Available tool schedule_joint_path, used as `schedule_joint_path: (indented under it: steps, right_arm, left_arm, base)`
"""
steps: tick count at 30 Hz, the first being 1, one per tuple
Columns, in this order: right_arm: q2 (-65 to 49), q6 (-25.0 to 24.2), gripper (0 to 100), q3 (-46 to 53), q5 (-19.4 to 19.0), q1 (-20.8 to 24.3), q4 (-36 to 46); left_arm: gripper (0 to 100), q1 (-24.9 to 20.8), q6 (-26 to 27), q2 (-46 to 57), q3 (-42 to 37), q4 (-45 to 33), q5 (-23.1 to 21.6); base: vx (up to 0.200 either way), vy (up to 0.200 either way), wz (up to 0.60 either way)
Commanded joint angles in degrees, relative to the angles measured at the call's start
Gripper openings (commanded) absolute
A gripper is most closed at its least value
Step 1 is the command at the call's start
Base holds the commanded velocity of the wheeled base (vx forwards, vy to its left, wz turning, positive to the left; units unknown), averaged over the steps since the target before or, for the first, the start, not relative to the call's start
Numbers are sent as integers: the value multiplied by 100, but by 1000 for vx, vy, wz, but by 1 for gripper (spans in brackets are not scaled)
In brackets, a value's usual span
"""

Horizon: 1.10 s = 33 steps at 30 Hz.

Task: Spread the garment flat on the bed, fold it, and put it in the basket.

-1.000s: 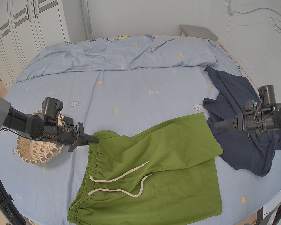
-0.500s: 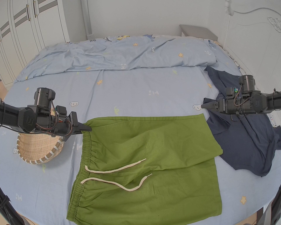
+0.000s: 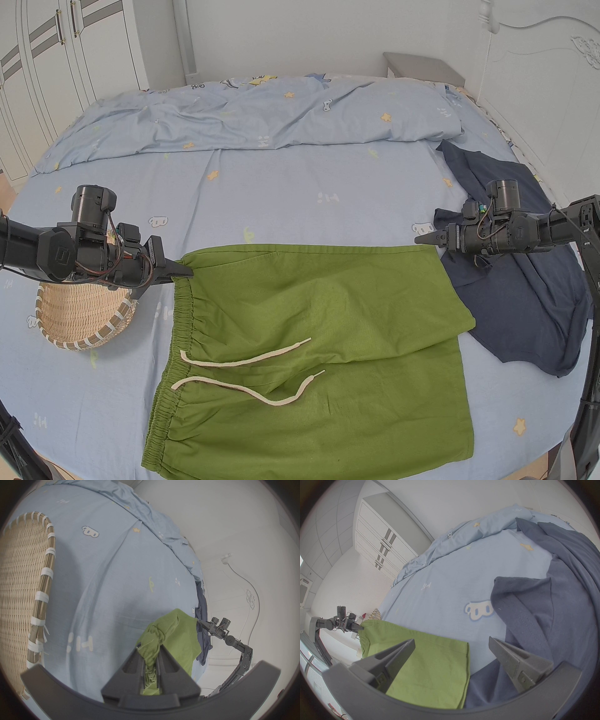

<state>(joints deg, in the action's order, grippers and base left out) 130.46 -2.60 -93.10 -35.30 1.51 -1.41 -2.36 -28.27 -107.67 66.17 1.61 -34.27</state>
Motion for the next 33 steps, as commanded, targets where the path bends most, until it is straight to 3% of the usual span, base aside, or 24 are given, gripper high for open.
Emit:
schedule_joint_path:
  steps: [1, 11, 12, 27, 33]
  right_arm:
    - [243, -13, 100, -42, -12, 42, -149]
    - [278, -13, 100, 11, -56, 104, -237]
    - [278, -13, 0, 11, -56, 104, -228]
    - [208, -39, 0, 99, -47, 113, -447]
    - [102, -136, 0, -367, 24, 315, -430]
  left_arm:
    - [0, -1, -3, -17, 1, 6, -1]
    - [0, 17, -3, -26, 19, 6, -1]
    - [0, 17, -3, -26, 19, 6, -1]
    - [0, 61, 85, -202, 159, 6, 78]
    - [0, 78, 85, -307, 388, 6, 245]
  base:
    - [0, 0, 0]
    - [0, 0, 0]
    - [0, 0, 0]
    - [0, 0, 0]
    - [0, 0, 0]
